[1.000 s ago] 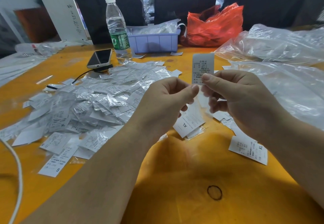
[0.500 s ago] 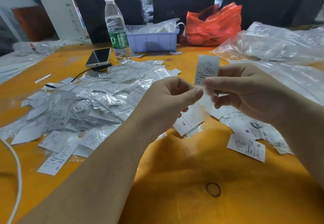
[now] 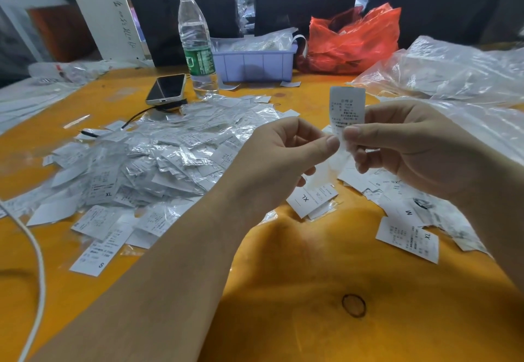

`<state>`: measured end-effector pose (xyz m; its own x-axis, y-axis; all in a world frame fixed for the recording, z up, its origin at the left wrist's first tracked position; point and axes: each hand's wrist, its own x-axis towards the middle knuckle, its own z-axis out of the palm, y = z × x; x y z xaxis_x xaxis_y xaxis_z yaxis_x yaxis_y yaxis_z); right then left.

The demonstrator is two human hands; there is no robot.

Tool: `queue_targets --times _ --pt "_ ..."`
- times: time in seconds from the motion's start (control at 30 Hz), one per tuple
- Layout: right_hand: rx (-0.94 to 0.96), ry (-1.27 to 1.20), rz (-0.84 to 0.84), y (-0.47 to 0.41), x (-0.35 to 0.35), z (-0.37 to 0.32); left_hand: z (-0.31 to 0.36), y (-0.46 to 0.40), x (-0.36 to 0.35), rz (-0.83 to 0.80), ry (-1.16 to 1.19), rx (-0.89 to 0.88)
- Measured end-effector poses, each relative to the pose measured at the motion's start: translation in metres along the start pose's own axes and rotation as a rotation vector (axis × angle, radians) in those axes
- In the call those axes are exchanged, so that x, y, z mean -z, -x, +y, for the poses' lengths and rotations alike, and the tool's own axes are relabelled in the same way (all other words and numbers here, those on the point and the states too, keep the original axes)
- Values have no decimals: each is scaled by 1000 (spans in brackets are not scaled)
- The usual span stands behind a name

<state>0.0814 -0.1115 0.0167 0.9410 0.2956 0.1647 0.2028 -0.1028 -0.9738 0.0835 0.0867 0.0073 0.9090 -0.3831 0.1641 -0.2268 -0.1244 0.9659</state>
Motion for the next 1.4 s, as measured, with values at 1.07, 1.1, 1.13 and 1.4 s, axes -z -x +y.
queue_targets --times 1.07,1.1,1.13,1.4 --pt "18 -21 -58 1 -4 0 -3 -2 1 -21 9 -10" --pt "19 -46 -31 1 -4 -1 -3 -2 1 -24 11 -8" --pt "27 -67 8 1 -4 -1 -3 -2 1 -25 14 -6" --pt "29 -95 237 3 -20 6 -3 -1 1 22 30 -8"
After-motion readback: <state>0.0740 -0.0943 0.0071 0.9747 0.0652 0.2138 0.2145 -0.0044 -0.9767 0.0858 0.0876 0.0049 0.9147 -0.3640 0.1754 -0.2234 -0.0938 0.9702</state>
